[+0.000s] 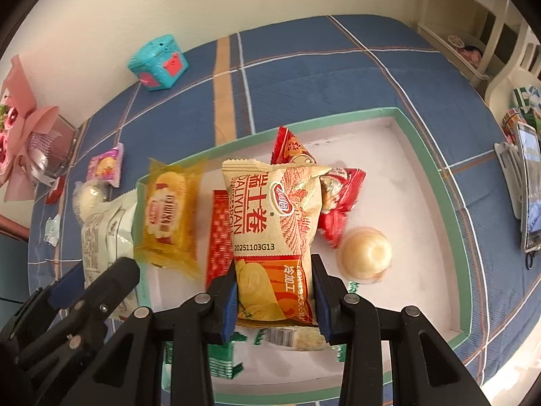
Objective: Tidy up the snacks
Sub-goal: 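Carry the white packet with the left tool while the right tool carries the Swiss roll bag to the tray, then open the left tool in the tray while the right tool releases the Swiss roll bag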
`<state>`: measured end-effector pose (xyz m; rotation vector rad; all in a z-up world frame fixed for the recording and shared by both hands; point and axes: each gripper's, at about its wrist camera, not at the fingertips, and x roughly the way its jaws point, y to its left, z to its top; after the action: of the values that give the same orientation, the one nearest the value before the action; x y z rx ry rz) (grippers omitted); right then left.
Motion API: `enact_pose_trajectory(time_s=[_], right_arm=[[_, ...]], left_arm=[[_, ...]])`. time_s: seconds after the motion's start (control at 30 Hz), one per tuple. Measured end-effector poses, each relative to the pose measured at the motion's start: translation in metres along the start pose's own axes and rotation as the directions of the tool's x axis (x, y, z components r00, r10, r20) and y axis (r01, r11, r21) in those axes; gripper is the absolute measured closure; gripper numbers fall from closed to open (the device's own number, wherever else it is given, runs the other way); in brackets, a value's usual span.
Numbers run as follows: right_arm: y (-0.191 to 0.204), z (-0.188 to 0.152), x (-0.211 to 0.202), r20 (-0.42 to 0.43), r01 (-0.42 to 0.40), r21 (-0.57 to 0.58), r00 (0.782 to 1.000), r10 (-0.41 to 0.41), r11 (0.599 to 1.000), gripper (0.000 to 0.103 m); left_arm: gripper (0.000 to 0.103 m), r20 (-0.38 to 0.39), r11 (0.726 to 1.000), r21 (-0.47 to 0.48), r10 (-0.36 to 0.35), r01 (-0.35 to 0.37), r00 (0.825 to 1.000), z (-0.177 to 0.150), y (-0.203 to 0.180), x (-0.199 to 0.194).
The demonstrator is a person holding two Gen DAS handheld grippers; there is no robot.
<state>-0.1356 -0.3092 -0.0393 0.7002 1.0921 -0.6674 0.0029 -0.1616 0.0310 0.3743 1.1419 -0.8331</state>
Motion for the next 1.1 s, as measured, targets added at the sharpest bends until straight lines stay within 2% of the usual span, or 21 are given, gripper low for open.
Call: enact_pose_trajectory(time_s=[0.47,0.9,1.03,1.1], right_arm=[[-0.021,0.001,0.012,-0.023,0.019,0.048,1.000,-0.018,0.999,0.063],[-0.024,0.006,0.018,-0.033,0.025,0.074,0.999,-0.023,0.997,0.062],[-0.023,0.007,0.015,-0.026,0.018,0.068,1.000,-0.017,0.998,0.054],[-0.022,0.008,0.013,-0.020,0.020,0.064,1.000,-0.019,0.998,0.054]], left_arm=[[0.049,-0.044,0.999,0.026,0.026,-0.025,0.999,-0.007,0.020,0.007],[0.049,-0.106,0.999,0.036,0.031,-0.028,0.994,-0.013,-0.010,0.037],[0.048,-0.120,0.999,0.032,0.018,-0.014,0.993,-0.013,-0.018,0.042],[0.044,-0.115,0.999,0.036,0.021,-0.017,0.993,-0.013,-0.022,0.041]])
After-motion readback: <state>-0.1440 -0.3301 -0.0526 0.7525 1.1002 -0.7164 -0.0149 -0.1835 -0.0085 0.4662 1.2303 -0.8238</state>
